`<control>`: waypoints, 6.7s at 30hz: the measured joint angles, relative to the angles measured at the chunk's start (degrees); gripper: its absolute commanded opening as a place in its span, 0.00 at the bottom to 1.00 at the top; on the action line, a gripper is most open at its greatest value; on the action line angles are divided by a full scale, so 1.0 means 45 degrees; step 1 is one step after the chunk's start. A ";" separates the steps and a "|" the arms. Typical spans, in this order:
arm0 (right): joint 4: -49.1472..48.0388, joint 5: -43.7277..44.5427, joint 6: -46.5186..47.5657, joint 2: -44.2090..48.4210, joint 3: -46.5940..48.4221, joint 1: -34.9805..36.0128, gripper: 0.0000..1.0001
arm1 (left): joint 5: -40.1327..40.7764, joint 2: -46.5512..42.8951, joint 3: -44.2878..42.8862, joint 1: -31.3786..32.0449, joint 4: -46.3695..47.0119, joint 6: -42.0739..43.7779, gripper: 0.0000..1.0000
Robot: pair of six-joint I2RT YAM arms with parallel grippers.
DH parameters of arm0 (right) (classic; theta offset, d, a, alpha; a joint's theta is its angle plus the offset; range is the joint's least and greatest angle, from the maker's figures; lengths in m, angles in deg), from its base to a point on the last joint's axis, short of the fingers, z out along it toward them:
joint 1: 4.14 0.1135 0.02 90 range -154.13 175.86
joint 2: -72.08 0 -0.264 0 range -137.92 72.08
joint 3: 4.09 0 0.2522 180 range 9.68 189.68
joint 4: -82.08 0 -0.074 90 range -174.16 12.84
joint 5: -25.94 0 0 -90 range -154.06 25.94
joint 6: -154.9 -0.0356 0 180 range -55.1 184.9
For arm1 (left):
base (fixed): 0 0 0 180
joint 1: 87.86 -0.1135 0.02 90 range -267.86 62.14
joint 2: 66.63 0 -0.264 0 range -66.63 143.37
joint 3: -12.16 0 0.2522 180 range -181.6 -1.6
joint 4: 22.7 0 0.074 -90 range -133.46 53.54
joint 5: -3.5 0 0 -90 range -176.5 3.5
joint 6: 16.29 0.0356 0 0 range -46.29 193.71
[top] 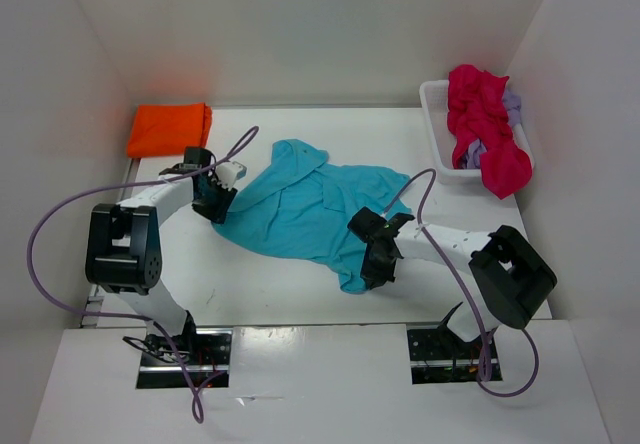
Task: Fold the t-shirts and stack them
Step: Flatten out the tshirt, then fold the flattened tshirt in 1/3 of the way
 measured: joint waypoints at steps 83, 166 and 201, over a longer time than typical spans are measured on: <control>0.3381 0.2035 0.2691 0.4022 0.4245 -0.4041 0.00 | -0.3011 -0.5523 -0.1506 -0.2807 -0.2759 0.0777 0.00; 0.3288 0.1957 0.4765 0.0724 0.4901 -0.5299 0.00 | -0.0393 -0.1404 -0.0306 -0.1676 -0.4133 0.1307 0.00; 0.0695 0.3011 0.7431 -0.4643 0.9190 -0.6042 0.00 | -0.3696 0.3215 -0.6120 -0.4138 -0.3599 -0.0486 0.78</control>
